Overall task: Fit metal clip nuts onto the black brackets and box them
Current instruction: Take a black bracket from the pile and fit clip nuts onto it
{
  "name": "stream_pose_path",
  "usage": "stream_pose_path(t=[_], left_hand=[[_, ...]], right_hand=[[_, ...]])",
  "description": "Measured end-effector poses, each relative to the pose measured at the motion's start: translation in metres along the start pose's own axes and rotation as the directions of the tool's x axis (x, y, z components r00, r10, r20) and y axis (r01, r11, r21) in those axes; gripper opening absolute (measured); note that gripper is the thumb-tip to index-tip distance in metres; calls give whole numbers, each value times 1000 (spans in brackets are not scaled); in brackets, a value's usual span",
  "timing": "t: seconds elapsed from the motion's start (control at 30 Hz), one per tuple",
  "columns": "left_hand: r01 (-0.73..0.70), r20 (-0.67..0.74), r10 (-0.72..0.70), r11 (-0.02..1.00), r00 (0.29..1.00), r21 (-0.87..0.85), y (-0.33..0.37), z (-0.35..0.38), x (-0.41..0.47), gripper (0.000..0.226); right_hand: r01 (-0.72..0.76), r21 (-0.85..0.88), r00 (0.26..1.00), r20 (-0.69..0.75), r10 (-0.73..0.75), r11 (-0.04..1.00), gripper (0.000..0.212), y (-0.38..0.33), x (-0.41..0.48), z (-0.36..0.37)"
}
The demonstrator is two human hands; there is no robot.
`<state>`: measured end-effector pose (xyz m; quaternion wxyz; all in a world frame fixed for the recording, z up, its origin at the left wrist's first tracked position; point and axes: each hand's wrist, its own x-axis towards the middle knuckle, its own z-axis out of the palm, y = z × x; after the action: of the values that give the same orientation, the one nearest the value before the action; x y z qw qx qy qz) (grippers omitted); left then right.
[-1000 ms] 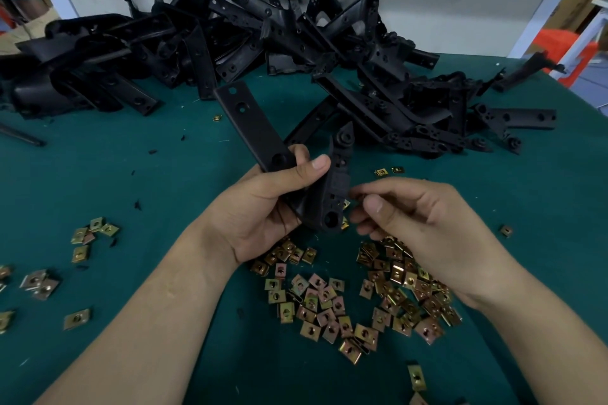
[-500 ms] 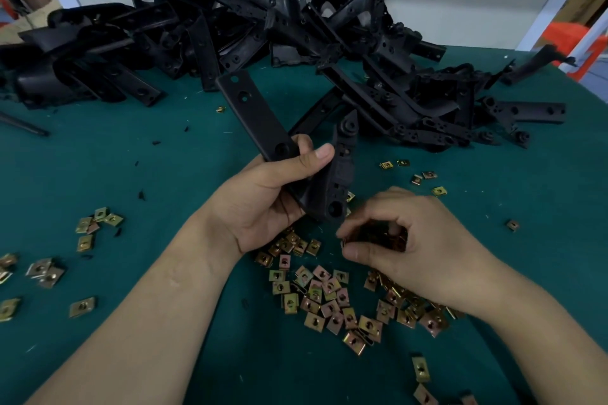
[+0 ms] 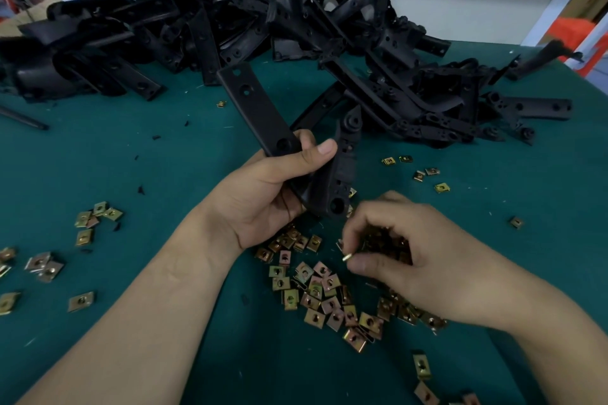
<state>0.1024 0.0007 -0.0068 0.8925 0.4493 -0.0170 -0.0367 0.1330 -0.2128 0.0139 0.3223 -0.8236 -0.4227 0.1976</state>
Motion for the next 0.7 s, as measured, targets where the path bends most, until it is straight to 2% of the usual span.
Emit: stream_pose_path(t=[0.1, 0.17, 0.23, 0.37, 0.5, 0.63, 0.7], left_hand=[[1, -10, -1, 1000, 1000, 6, 0, -1, 0, 27], [0, -15, 0, 1000, 1000, 15, 0, -1, 0, 27], [2, -3, -2, 1000, 1000, 25, 0, -1, 0, 27], [13, 33, -14, 999, 999, 43, 0, -1, 1, 28], [15, 43, -15, 1000, 999, 13, 1, 0, 0, 35], [13, 53, -14, 1000, 999, 25, 1, 2, -1, 35], [22, 68, -24, 1000, 997, 20, 2, 5, -3, 32]], right_hand=[[35, 188, 991, -137, -9, 981, 21, -3, 2, -4], [79, 305, 969, -246, -2, 949, 15, -4, 4, -6], [105, 468, 950, -307, 50, 877, 12, -5, 5, -6], [104, 738, 944, -285, 167, 666, 17, -8, 7, -4], [113, 802, 932, -290, 217, 586, 18, -10, 8, -5], [151, 897, 926, -276, 259, 415, 23, -8, 9, -8], [174, 910, 915, -290, 279, 377, 29, -8, 9, -9]])
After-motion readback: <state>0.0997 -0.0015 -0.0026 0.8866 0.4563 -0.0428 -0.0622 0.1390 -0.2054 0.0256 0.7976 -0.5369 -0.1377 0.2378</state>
